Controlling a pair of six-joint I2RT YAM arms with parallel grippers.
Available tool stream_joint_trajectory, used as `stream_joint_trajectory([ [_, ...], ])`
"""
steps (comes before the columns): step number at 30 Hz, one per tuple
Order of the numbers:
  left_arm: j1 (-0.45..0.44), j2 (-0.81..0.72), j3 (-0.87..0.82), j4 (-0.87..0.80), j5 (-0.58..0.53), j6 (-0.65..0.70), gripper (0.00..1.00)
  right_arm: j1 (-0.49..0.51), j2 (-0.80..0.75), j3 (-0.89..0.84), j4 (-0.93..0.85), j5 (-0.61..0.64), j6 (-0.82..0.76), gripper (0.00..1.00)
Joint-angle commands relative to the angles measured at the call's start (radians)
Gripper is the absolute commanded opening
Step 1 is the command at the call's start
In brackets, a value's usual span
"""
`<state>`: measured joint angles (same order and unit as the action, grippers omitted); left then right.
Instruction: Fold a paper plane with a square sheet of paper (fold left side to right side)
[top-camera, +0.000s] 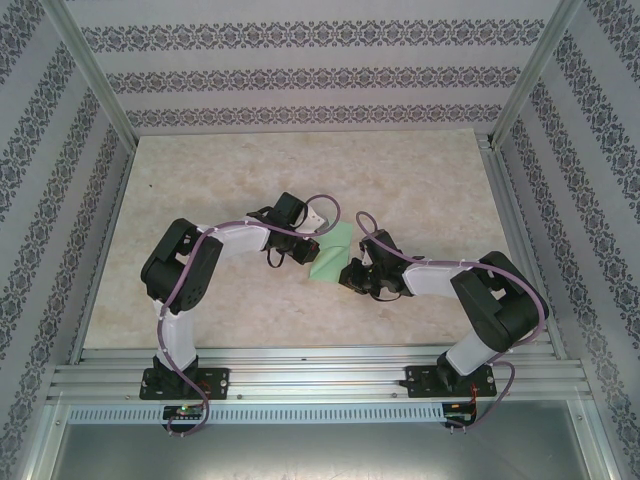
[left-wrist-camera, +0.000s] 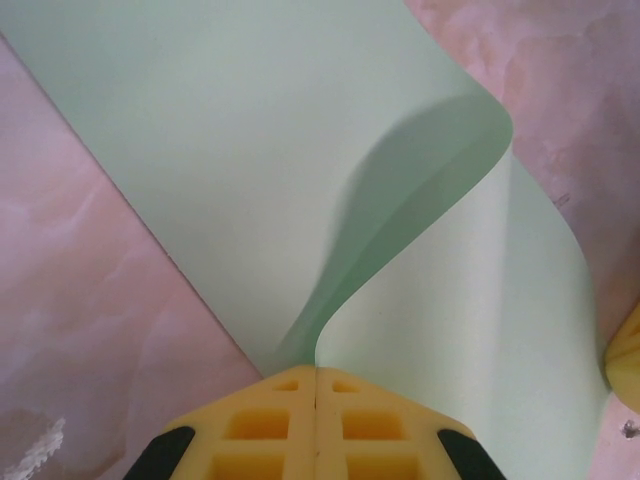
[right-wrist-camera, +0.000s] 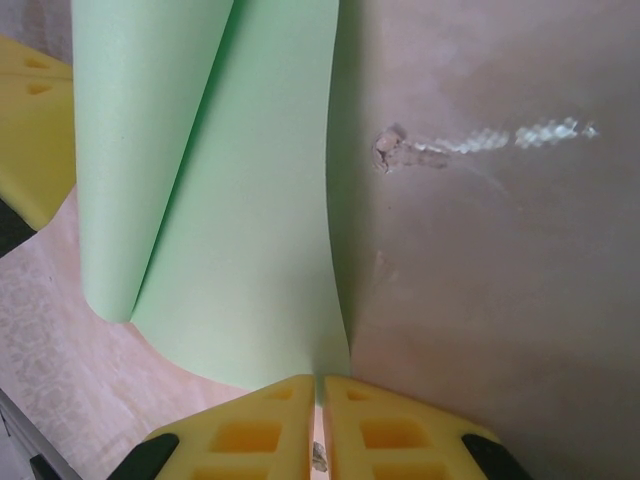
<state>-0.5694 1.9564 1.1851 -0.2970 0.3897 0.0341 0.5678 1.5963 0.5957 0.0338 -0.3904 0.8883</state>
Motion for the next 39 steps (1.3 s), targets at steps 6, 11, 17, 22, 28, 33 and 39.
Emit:
stream_joint_trajectory([
  [6,0.014,0.024,0.012,-0.001,-0.008,0.021,0.02,0.012,0.037,0.009,-0.037,0.039,-0.021,0.13],
  [11,0.013,0.023,-0.004,0.006,-0.003,0.017,0.02,-0.001,-0.009,0.036,-0.036,0.014,-0.027,0.16],
  [17,0.014,0.018,-0.022,0.019,0.0,0.014,0.02,-0.044,-0.11,0.076,-0.086,0.014,-0.045,0.21],
  [22,0.013,0.013,-0.023,0.022,-0.002,0.013,0.02,-0.056,-0.082,0.091,0.035,-0.01,0.02,0.21],
  [28,0.013,0.007,-0.029,0.025,-0.002,0.012,0.02,-0.05,0.024,0.143,0.162,-0.024,0.099,0.19],
  [33,0.013,0.002,-0.035,0.029,-0.004,0.01,0.02,-0.046,0.112,0.16,0.256,-0.028,0.159,0.18],
  [39,0.014,-0.006,-0.039,0.032,-0.011,0.007,0.02,-0.043,0.17,0.176,0.271,-0.033,0.161,0.18],
])
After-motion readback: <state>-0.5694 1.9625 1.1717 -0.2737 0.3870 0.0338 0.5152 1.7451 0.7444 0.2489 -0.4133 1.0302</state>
